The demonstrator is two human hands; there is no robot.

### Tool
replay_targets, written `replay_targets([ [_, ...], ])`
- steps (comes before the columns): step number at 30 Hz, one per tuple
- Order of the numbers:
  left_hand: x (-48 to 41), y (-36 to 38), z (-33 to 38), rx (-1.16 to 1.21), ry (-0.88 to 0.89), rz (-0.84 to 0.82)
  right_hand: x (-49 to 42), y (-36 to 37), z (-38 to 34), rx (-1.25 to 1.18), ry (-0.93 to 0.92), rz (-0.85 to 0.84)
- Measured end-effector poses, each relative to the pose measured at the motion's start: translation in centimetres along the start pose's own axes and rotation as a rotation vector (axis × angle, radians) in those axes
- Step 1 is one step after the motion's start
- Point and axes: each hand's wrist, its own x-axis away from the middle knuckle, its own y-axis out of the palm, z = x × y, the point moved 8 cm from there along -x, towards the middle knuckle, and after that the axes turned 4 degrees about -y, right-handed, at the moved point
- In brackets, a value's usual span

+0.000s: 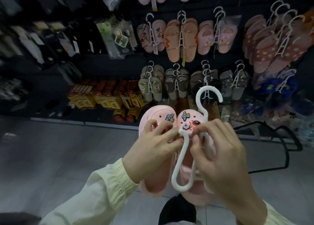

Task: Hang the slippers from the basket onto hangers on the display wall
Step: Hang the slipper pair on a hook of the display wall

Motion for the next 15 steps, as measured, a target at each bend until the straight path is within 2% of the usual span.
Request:
replay_targets([
  [6, 3.1, -0.1, -4.5, -0.004, -0.104, 0.018, -0.7, 3.4, -1.5, 0.141, -0.053, -0.267],
  [15, 3.0, -0.2, -11.3, 0.003, -0.118, 0.035, -6.7, 10.7, -4.5, 0.407, -0.158, -0.309],
])
